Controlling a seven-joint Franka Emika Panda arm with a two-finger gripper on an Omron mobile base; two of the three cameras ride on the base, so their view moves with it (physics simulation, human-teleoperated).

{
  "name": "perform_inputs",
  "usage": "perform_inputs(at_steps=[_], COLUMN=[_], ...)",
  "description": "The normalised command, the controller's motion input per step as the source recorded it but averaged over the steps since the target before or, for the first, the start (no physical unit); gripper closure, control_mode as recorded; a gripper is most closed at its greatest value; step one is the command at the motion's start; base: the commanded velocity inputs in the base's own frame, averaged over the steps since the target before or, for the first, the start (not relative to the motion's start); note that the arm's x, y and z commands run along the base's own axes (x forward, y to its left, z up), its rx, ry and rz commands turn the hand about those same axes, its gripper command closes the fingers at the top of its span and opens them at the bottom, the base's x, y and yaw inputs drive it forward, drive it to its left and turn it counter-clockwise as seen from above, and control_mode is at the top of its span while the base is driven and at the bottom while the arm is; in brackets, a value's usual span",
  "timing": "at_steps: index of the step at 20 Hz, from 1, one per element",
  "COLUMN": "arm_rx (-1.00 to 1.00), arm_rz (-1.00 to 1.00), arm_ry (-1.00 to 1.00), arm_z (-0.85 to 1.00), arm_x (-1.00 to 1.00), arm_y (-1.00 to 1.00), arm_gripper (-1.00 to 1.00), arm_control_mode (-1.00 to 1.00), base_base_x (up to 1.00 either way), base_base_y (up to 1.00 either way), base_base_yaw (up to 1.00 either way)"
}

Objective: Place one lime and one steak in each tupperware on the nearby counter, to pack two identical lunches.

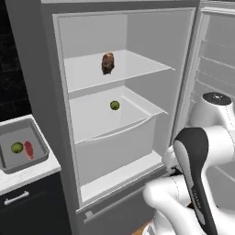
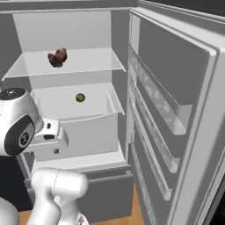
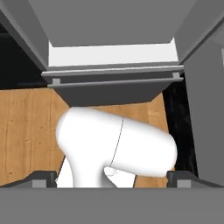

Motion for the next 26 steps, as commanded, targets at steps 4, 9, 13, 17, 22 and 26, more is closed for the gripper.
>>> perform_inputs(at_steps=[4,9,13,17,22,26], arm_rx=[0.0,0.0,0.0,0.0,-0.04,-0.16], arm_rz=[0.0,0.0,0.0,0.0,0.06,0.16], arm_ry=[0.0,0.0,0.0,0.0,-0.17,-0.55], arm_z=[0.0,0.0,0.0,0.0,0.11,0.31], arm_x=[0.0,0.0,0.0,0.0,-0.02,-0.02], arm_y=[0.0,0.0,0.0,0.0,0.0,0.0], arm_gripper=[-1.0,-1.0,-1.0,-1.0,-1.0,-1.0], arm_control_mode=[1.0,1.0,1.0,1.0,-1.0,-1.0], base_base_x=[0.57,0.83,0.16,0.0,0.0,0.0], base_base_y=[0.13,0.02,0.01,0.0,0.0,0.0], base_base_yaw=[0.17,0.06,0.0,0.0,0.0,0.0])
